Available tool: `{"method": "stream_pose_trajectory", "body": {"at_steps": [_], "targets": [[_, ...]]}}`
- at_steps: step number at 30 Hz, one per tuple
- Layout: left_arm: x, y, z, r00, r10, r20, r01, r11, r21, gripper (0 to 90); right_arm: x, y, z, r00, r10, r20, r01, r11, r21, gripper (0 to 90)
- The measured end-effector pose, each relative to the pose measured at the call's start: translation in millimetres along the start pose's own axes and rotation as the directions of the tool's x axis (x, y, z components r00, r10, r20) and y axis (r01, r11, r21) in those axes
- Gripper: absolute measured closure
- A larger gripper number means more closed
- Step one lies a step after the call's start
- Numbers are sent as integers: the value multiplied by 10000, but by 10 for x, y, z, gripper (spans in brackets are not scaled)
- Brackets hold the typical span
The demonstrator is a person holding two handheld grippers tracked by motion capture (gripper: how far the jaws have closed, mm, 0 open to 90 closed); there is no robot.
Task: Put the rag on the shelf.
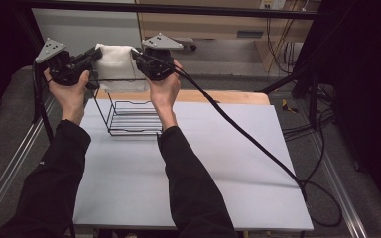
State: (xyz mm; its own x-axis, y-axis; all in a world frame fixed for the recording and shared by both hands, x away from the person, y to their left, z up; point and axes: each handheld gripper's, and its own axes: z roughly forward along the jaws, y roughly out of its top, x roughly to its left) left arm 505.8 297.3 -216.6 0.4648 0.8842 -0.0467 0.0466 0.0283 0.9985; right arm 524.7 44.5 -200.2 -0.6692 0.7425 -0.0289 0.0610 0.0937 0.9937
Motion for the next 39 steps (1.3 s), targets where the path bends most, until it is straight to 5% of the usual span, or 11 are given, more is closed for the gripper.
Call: {"method": "stream_pose_trajectory", "body": {"at_steps": [39], "targets": [[-79,-273,-448,9984,-336,456,310,9980,559,820,269,-224,-253,9965,-606,-583,640,9962,589,796]]}}
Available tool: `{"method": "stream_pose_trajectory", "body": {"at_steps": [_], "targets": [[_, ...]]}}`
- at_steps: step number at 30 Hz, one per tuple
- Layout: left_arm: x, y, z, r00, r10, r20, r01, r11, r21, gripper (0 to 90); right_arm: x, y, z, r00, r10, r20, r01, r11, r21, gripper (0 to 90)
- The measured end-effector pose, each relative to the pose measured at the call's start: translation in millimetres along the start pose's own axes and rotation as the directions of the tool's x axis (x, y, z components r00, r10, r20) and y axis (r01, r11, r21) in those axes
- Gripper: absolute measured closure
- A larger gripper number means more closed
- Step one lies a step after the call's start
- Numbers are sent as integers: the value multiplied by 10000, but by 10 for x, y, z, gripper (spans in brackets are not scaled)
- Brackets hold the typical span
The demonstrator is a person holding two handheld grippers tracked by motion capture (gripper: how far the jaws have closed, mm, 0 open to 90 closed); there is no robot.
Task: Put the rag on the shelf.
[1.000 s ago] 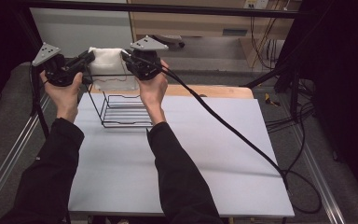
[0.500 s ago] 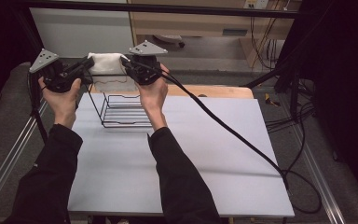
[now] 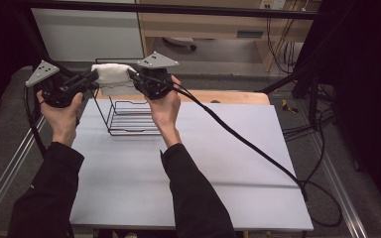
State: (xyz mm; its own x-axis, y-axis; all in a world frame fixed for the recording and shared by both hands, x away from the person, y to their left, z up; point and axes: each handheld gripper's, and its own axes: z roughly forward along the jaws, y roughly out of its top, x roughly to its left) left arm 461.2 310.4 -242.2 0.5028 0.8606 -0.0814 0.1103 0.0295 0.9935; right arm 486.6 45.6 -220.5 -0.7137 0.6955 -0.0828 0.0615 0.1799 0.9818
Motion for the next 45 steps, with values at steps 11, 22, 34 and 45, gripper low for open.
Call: {"method": "stream_pose_trajectory", "body": {"at_steps": [11,22,34,45], "targets": [[-43,-32,-85,10000,89,-31,-87,9987,501,810,52,-66,-51,9994,-304,-133,309,9987,399,797],[-3,156,-222,9999,-114,-50,117,9976,688,726,68,-113,-33,9992,-354,-205,363,9982,473,798],[27,429,2,9982,-358,-490,424,9893,1398,872,87,-135,-26,9986,-464,-239,476,9974,533,797],[21,358,92,9990,-446,-3,436,9744,2205,898,65,-180,-49,9987,-396,-311,412,9978,522,795]]}}
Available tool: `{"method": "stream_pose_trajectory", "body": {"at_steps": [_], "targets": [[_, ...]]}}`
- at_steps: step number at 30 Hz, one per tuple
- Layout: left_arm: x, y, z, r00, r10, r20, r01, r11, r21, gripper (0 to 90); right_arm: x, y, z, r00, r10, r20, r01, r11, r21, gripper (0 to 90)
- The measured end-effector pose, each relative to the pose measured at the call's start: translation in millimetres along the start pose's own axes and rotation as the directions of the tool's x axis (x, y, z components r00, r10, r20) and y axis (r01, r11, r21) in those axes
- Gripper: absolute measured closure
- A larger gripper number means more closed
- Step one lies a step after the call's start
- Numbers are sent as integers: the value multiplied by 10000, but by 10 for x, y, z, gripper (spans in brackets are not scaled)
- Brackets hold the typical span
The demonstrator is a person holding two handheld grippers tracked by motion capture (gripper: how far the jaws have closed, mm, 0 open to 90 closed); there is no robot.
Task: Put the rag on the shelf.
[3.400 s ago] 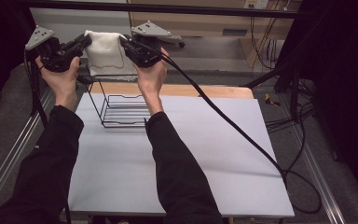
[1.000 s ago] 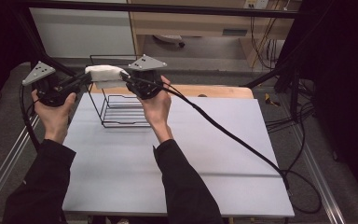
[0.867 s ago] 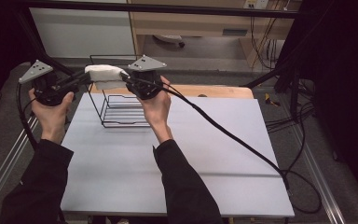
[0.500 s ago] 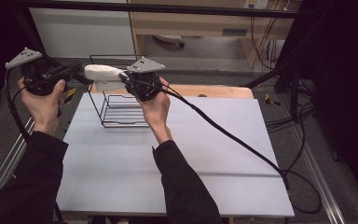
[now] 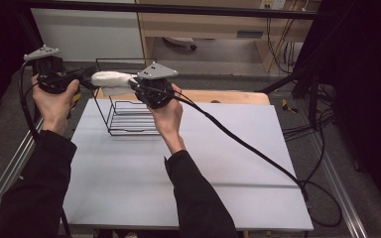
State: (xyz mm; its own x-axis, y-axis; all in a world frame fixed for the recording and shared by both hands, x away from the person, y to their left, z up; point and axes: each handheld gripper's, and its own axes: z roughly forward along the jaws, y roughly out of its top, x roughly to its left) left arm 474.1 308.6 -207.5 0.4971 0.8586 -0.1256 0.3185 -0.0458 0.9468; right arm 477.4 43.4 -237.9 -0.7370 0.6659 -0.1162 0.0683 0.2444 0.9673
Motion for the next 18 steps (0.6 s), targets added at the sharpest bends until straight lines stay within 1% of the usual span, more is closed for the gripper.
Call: {"method": "stream_pose_trajectory", "body": {"at_steps": [5,8,13,18], "targets": [[-25,-119,-23,9997,114,238,-117,9999,126,898,19,-11,-6,9999,-110,-46,111,9999,101,783],[-29,-182,-27,9994,164,305,-169,9997,179,898,19,-18,-10,9999,-125,-91,127,9998,169,776],[-47,-264,-14,9991,318,279,-326,9991,284,898,27,-27,-13,9996,-198,-199,204,9993,317,754],[-47,-312,8,9991,309,287,-318,9989,330,898,27,-27,-25,9993,-218,-314,230,9990,381,708]]}}
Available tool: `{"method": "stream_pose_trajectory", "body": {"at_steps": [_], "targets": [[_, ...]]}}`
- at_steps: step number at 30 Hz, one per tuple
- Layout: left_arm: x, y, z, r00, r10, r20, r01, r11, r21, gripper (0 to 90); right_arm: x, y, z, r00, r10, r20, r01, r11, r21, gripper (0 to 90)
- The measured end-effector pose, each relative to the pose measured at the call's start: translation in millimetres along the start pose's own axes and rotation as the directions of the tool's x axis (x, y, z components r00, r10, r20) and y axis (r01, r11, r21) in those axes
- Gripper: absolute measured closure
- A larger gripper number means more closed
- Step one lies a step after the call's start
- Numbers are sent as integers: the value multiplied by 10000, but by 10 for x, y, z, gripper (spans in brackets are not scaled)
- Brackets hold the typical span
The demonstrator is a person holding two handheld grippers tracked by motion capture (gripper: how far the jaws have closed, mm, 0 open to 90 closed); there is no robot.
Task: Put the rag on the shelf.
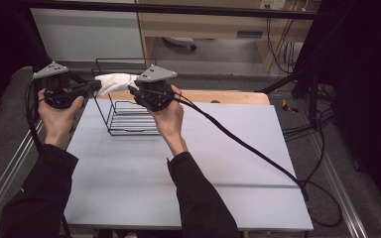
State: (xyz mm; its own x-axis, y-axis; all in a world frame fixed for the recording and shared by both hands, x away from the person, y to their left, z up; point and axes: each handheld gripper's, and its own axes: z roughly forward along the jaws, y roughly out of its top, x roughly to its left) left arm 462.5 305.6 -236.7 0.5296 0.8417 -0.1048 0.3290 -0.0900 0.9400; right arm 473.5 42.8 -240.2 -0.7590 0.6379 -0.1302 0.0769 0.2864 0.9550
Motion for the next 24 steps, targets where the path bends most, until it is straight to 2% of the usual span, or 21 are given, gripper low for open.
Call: {"method": "stream_pose_trajectory", "body": {"at_steps": [3,8,15,24], "targets": [[6,-26,20,10000,0,34,0,10000,49,899,3,11,-25,10000,8,-86,-9,10000,-43,653],[-8,-58,55,9999,110,-8,-110,9998,139,900,-1,55,-76,9997,141,-188,-147,9994,-314,669],[-21,-97,83,9997,238,-27,-237,9994,247,899,-27,10,-5,9985,470,-295,-463,9986,255,838],[-21,-165,149,9990,399,-185,-390,9980,507,899,-63,-117,199,9968,764,-233,-741,9932,899,861]]}}
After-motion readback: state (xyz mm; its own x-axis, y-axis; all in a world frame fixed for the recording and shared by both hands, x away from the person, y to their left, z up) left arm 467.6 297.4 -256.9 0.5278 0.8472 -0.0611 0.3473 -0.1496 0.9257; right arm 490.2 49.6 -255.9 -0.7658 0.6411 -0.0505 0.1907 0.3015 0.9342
